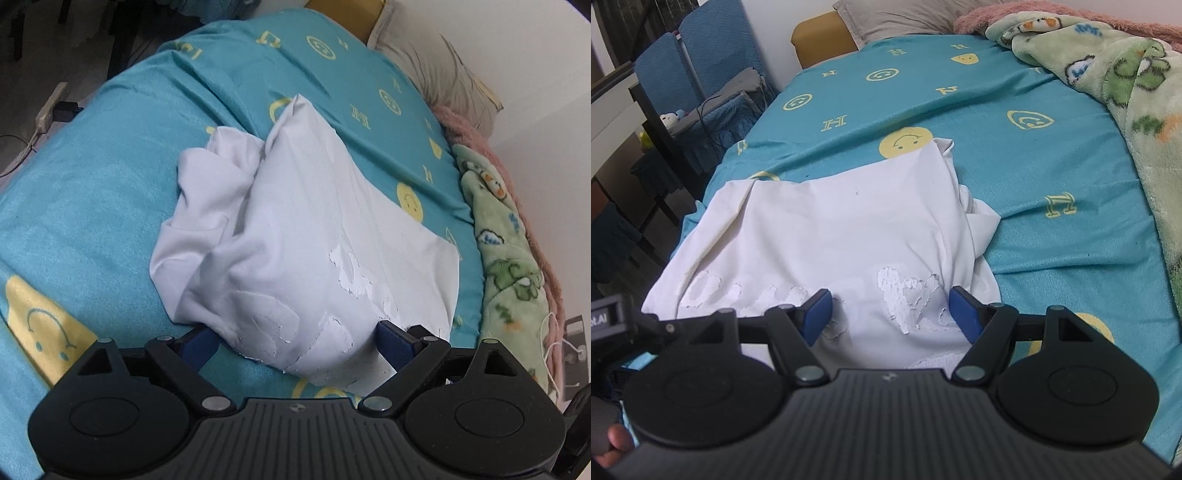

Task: Fold clothes
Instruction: 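Grasp the folded shirt bundle with both grippers and lift it off the bed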

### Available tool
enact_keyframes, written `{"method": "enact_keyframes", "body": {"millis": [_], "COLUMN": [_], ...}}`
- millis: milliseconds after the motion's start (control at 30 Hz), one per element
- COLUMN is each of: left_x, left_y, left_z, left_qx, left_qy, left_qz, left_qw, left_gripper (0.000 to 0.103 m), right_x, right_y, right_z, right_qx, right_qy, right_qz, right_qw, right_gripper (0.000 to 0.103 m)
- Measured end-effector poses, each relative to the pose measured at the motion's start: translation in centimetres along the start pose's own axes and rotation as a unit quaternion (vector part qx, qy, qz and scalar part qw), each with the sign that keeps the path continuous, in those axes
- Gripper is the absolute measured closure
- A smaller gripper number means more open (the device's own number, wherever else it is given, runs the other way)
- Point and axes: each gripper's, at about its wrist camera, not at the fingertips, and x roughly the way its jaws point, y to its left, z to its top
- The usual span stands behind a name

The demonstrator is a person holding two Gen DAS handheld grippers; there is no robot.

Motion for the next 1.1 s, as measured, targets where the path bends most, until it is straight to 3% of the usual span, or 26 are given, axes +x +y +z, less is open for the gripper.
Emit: {"method": "enact_keyframes", "body": {"millis": [100,233,300,433,500,633,767,800,833,900,1000,1100], "left_x": [-1.9,-3.3,-2.6,0.3,0.4,0.0,-0.6,-0.8,-1.0,-1.4,-1.9,-2.3], "left_y": [0.0,-0.5,-0.9,0.4,0.8,1.1,1.0,0.8,0.6,0.1,-0.2,0.1], "left_z": [0.2,0.6,0.8,0.5,0.7,1.1,1.1,1.1,1.1,1.0,1.0,1.1], "left_qx": [-0.001,-0.001,-0.003,-0.024,-0.032,-0.054,-0.057,-0.055,-0.051,-0.045,-0.048,-0.064], "left_qy": [-0.046,-0.081,-0.071,-0.007,-0.007,-0.025,-0.044,-0.049,-0.054,-0.063,-0.072,-0.079], "left_qz": [-0.008,-0.057,-0.053,-0.02,-0.021,-0.03,-0.041,-0.044,-0.047,-0.053,-0.063,-0.076], "left_qw": [0.9989,0.995,0.9961,0.9995,0.9992,0.9978,0.9966,0.9963,0.9961,0.9956,0.9942,0.9919], "left_gripper": [0.019,0.016,0.014,0.017,0.018,0.031,0.048,0.051,0.055,0.061,0.067,0.07], "right_x": [-0.1,0.0,-0.1,-0.3,-0.6,-3.0,-5.5,-5.6,-5.3,-4.1,-1.3,1.2], "right_y": [-0.1,-0.4,-0.5,-0.9,-1.1,-2.3,-3.6,-3.8,-3.9,-3.7,-3.0,-3.0], "right_z": [0.0,0.0,0.0,0.1,0.3,0.8,0.6,0.3,-0.1,-1.1,-2.7,-3.9], "right_qx": [0.005,0.015,0.02,0.035,0.046,0.118,0.222,0.247,0.273,0.322,0.37,0.414], "right_qy": [0.0,0.001,0.002,-0.001,-0.005,-0.034,-0.042,-0.032,-0.017,0.025,0.087,0.109], "right_qz": [-0.001,-0.001,0.0,0.003,0.004,0.035,0.144,0.177,0.209,0.258,0.301,0.304], "right_qw": [1.0,1.0,1.0,0.999,0.999,0.992,0.963,0.952,0.939,0.911,0.874,0.851], "right_gripper": [0.032,0.032,0.032,0.032,0.032,0.03,0.027,0.024,0.013,0.011,0.011,0.011]}}
